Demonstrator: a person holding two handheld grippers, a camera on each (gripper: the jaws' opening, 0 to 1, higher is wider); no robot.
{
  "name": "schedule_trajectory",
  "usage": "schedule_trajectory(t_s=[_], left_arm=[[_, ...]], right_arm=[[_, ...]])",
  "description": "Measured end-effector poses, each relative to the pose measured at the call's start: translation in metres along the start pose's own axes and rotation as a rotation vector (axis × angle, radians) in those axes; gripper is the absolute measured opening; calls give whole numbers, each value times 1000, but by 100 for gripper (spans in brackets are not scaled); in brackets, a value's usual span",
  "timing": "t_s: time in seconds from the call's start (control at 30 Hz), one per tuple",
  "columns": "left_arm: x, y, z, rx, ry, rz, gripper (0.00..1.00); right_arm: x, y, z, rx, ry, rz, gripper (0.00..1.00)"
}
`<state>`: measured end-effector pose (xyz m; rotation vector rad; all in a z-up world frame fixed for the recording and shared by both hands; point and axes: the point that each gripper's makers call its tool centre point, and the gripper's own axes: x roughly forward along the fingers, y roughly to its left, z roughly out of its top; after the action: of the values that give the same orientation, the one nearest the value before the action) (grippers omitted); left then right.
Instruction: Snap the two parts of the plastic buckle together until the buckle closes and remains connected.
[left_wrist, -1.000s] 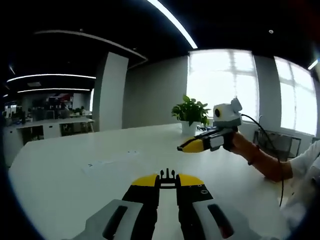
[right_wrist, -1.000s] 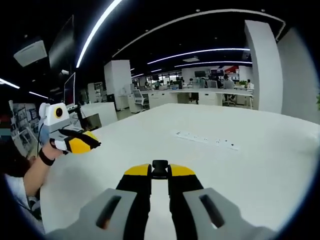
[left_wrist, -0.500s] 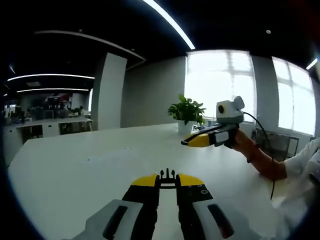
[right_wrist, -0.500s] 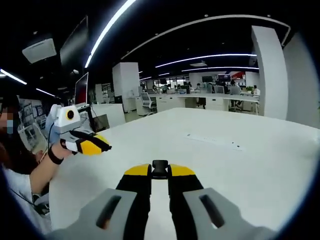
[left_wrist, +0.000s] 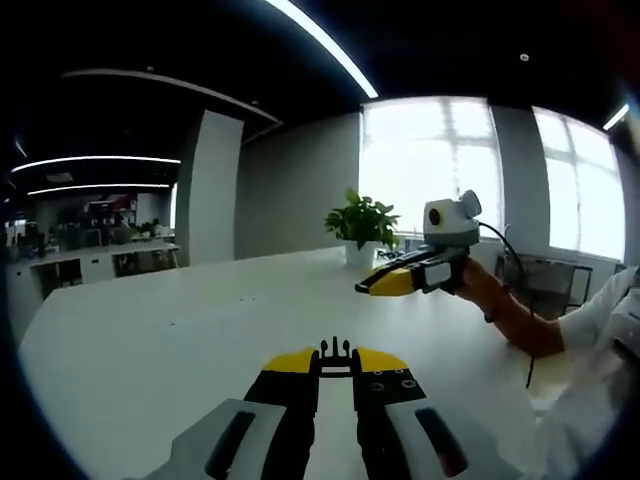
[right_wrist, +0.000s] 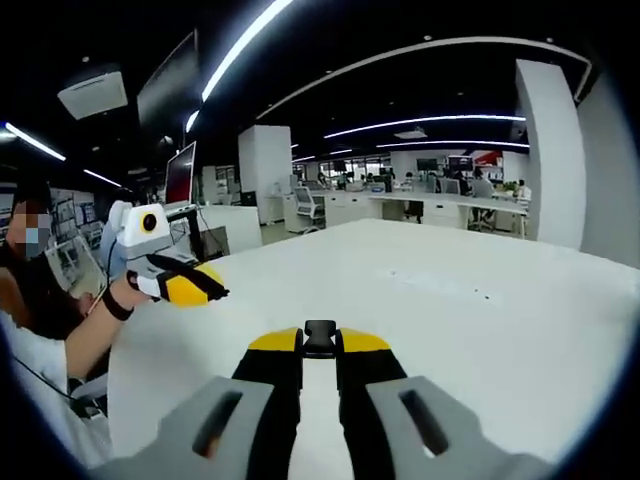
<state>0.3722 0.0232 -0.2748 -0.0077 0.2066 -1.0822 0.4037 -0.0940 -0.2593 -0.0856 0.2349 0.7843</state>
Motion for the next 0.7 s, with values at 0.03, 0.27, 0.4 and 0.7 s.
schedule_trajectory(t_s=[0.03, 0.27, 0.4, 0.7], left_arm=[[0, 0, 0, 0, -1, 2, 12], [2, 1, 0, 3, -9, -32, 12], [4, 2, -2, 1, -8, -36, 12], [6, -2, -8, 15, -21, -71, 11]], right_arm=[[0, 0, 0, -2, -2, 7, 11], [2, 5, -2, 3, -7, 73, 11], [1, 14, -2, -16, -11, 125, 11], [-1, 26, -3, -82, -5, 210, 11]])
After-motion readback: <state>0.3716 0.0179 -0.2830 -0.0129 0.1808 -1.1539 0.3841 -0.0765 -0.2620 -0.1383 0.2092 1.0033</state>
